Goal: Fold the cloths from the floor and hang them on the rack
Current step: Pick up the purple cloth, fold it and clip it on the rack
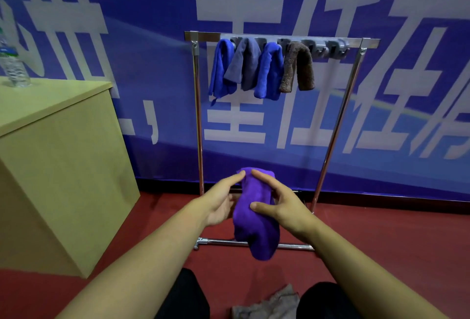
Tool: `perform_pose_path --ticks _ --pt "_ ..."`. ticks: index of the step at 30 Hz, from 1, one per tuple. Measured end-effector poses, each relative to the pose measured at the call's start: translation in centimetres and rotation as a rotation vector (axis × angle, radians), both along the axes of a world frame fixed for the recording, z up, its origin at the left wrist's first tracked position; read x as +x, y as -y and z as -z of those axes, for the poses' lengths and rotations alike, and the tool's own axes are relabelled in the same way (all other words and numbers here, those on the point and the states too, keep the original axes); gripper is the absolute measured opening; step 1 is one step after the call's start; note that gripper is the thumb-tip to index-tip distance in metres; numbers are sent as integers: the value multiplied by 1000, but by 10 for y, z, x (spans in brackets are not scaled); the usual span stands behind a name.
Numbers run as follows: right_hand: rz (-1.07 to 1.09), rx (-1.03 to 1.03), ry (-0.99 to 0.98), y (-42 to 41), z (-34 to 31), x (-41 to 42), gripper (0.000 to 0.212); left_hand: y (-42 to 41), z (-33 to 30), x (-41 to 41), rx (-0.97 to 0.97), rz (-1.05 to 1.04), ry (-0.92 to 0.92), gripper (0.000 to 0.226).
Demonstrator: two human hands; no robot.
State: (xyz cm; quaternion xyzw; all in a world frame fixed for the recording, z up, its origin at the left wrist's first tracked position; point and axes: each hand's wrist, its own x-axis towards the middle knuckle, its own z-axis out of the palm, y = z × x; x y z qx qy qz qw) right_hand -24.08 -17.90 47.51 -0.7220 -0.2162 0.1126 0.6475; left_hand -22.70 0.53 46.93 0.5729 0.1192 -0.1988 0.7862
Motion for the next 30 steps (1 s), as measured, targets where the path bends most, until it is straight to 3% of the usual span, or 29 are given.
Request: perform_pose_path --ticks 4,9,16,20,25,30 --pt "79 -100 73 5 6 9 75 10 11 -4 3 115 -14 55" --pt "171 -173 125 11 15 16 69 27 24 -4 9 -20 134 19" --pt "184 51 -40 19 20 16 53 34 26 2 -48 -186 223 18" --pt "247 98 -81 19 20 17 52 30 29 5 155 -279 319 36" --pt "272 104 -76 18 19 19 44 32 27 1 372 -263 542 18" --pt "191 206 -184 17 17 21 32 33 19 5 224 -228 408 24"
